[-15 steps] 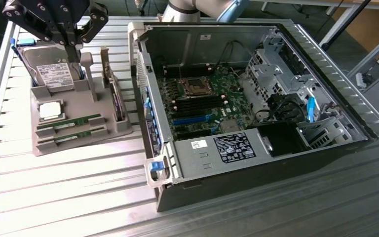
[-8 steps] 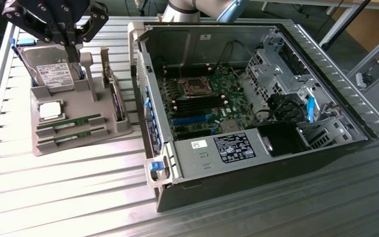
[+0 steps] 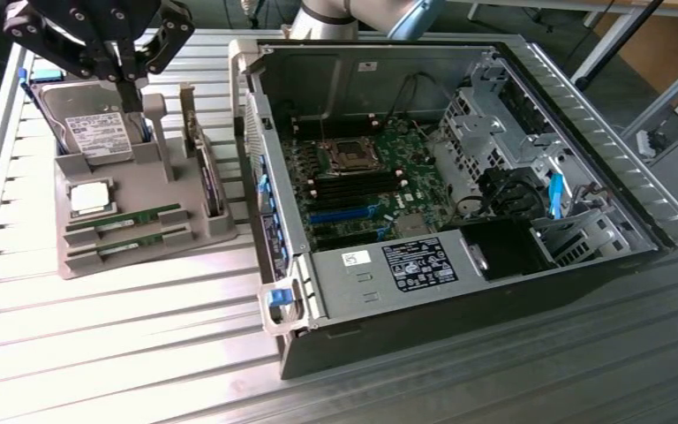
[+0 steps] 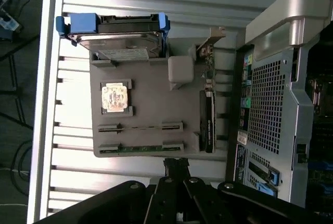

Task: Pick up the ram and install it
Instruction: 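Pick up the ram and move it above insertion slot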

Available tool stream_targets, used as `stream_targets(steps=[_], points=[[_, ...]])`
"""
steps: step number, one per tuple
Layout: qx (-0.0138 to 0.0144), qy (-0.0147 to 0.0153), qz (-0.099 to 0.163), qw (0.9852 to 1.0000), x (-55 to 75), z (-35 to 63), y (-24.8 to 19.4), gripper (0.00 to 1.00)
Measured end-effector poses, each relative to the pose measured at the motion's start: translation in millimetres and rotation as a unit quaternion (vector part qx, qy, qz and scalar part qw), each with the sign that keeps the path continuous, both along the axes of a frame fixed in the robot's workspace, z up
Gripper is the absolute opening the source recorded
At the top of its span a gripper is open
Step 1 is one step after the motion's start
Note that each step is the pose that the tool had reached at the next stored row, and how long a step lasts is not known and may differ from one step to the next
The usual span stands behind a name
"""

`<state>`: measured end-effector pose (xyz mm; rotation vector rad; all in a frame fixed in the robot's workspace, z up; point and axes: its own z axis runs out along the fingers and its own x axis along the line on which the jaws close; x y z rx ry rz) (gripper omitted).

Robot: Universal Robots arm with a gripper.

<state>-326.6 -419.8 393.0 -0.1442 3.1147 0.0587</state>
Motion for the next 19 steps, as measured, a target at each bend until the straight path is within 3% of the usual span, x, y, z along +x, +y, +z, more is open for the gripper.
stream_targets(steps=[5, 19], points=[[-0.0007, 0.0, 0.019, 0.9998, 0.0, 0.0, 0.0, 0.09], [-0.006, 0.0001, 0.069, 0.9976, 0.0, 0.0, 0.0, 0.09]])
